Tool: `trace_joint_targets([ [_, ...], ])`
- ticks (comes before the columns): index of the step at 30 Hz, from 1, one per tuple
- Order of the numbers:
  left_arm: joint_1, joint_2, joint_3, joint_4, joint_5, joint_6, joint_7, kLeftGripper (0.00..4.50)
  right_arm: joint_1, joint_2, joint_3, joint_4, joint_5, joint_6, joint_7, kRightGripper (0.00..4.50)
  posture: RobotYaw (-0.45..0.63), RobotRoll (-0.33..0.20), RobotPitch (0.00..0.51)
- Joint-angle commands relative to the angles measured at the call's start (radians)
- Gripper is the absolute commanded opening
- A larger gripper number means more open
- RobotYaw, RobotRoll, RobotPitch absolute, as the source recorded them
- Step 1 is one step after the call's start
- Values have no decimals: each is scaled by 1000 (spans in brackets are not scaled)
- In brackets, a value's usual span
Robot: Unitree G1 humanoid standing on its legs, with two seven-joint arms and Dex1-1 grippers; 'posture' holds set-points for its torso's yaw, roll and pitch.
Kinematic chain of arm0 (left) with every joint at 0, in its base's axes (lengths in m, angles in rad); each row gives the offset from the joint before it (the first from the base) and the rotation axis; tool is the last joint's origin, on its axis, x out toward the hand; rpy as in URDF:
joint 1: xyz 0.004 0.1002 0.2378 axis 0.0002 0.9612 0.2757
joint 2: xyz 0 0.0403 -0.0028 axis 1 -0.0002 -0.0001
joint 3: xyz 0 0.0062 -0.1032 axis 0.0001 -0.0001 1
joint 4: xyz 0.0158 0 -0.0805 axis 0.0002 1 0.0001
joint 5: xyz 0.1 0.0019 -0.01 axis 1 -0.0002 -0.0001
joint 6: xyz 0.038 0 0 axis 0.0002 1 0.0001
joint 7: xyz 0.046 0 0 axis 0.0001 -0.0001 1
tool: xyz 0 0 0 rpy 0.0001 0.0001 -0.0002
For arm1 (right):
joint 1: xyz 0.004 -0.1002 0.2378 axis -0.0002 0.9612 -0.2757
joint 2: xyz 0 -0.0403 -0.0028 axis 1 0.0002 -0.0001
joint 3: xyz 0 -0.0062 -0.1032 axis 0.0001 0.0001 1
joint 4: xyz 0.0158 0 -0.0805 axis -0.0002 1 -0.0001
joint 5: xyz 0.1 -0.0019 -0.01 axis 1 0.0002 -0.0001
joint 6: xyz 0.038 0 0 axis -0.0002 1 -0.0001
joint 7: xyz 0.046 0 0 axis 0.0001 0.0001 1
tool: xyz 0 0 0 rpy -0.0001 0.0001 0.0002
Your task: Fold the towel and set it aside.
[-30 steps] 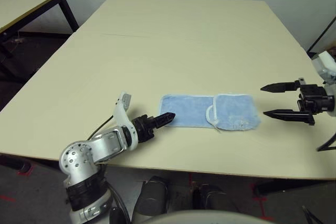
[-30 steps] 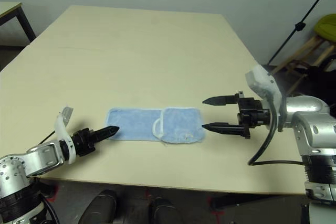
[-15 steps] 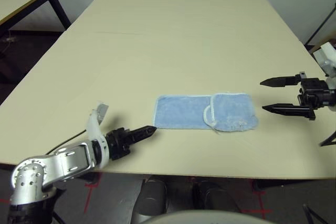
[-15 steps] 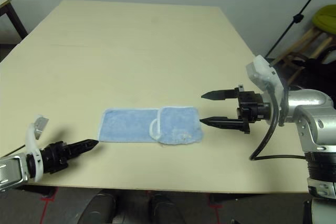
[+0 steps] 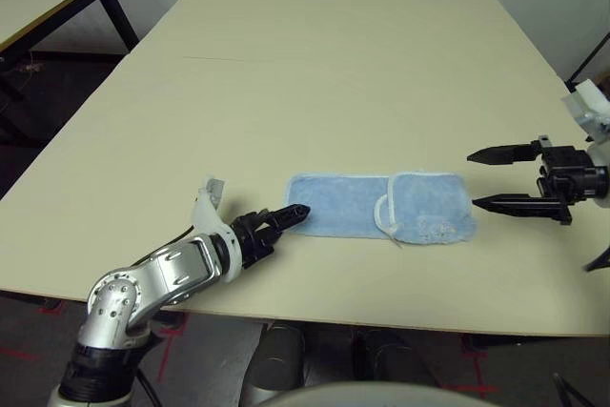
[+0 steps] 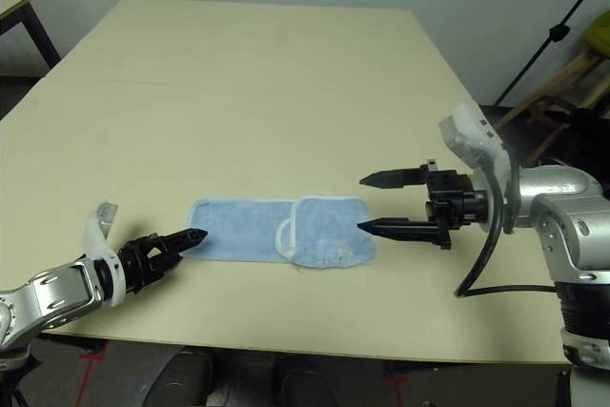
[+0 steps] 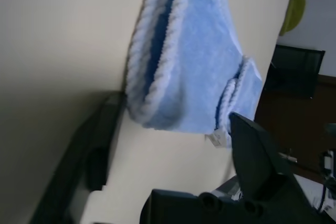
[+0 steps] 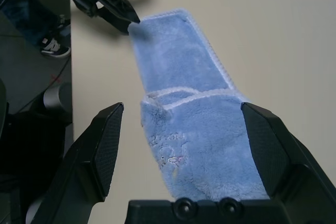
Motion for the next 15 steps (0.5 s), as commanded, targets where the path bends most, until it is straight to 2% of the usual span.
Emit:
trace_joint_targets([
  [1, 19, -15, -28, 12, 5, 1, -12, 2861, 13, -11, -18, -20, 16, 12, -12, 4500, 70, 0, 122],
  [9, 26, -21, -13, 3, 5, -6, -52, 13, -4, 2, 0, -5, 15, 7, -26, 4500, 86, 0, 124],
  [15, 10, -15, 103, 36, 5, -22, -112, 13, -1, 9, 7, -2, 18, 13, -24, 4500, 110, 0, 122],
])
